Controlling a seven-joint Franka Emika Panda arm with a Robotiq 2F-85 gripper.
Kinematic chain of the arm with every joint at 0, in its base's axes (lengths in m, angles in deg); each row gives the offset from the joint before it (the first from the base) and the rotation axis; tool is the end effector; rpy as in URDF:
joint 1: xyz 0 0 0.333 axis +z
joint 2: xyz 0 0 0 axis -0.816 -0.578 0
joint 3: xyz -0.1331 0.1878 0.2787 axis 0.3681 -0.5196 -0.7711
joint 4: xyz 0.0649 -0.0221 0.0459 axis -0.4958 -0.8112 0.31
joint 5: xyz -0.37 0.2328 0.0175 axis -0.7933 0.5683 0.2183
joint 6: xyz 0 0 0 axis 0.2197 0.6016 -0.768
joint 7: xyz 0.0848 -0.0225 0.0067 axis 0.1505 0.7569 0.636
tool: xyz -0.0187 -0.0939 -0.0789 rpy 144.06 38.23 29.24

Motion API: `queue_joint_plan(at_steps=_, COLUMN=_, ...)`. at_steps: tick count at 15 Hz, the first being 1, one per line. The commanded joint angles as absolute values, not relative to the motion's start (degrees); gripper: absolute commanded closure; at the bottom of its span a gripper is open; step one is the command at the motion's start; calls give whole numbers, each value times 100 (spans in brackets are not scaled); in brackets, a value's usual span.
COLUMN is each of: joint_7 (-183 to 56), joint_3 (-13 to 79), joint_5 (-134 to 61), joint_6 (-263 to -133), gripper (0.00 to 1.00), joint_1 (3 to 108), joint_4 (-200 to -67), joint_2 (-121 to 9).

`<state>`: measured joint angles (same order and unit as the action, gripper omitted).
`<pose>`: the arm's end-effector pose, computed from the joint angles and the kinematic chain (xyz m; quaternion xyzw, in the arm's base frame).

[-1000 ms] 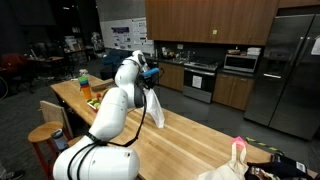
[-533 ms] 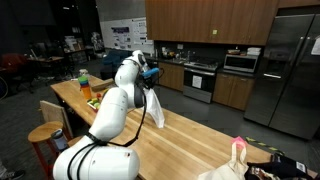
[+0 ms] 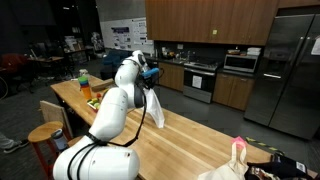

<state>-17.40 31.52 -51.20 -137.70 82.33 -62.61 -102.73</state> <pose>0.7730 0.3407 0.4138 0.8292 0.5248 -0.1108 0.1575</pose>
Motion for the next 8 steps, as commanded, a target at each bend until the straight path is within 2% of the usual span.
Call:
queue_joint_plan(at_steps=1, joint_7=-1699, joint_3=3170, joint_5=-5110, joint_6=-13662, gripper=93, joint_1=8231, joint_4=-6008, joint_2=-10412)
queue_joint_plan(at_steps=8, joint_7=-1699, joint_3=3170, joint_5=-5110, joint_6=-13662, gripper=93, joint_1=8231, joint_4=-6008, joint_2=-10412)
